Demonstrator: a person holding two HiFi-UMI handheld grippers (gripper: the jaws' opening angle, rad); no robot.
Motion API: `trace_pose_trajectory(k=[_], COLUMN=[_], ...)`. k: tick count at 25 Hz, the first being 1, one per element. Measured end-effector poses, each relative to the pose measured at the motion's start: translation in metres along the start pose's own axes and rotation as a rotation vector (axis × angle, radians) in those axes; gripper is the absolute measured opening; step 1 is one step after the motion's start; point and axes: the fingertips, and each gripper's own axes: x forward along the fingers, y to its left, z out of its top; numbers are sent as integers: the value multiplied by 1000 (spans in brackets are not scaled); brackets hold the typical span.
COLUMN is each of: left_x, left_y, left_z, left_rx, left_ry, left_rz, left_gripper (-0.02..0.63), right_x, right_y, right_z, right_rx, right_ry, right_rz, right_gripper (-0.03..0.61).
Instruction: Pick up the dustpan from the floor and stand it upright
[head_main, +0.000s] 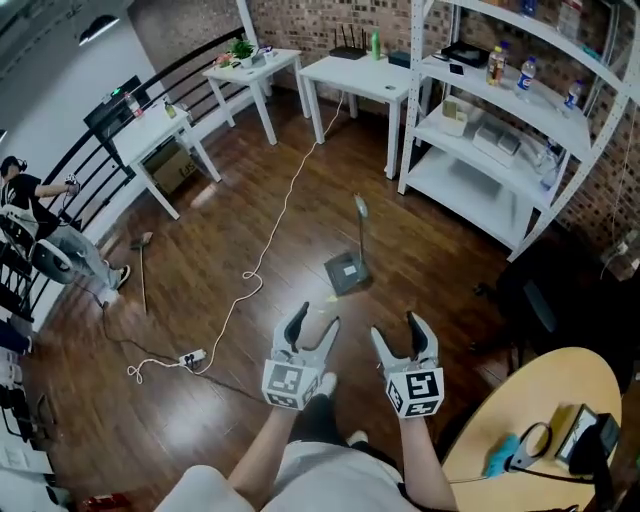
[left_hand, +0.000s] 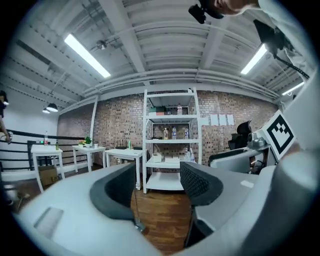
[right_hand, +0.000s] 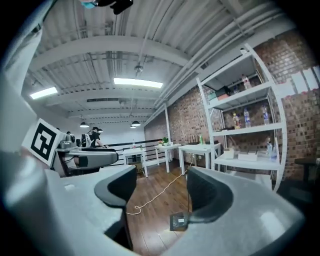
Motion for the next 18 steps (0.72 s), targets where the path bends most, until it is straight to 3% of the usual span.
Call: trace_pose_trajectory(k=[7, 13, 18], left_x=[-65, -100, -131], left_y=[-32, -39, -13], left_z=[40, 63, 61], left_rx=[32, 50, 44], left_ry=[-65, -114, -130], left_rz=[-34, -109, -105], left_gripper=[281, 281, 281], right_x=[-69, -82, -80], right_y=[32, 43, 80], right_z=[53, 56, 55], right_rx=[-81, -60, -116], right_ry=[-93, -93, -69], right_rz=[-58, -135, -138], right_gripper=[293, 293, 288])
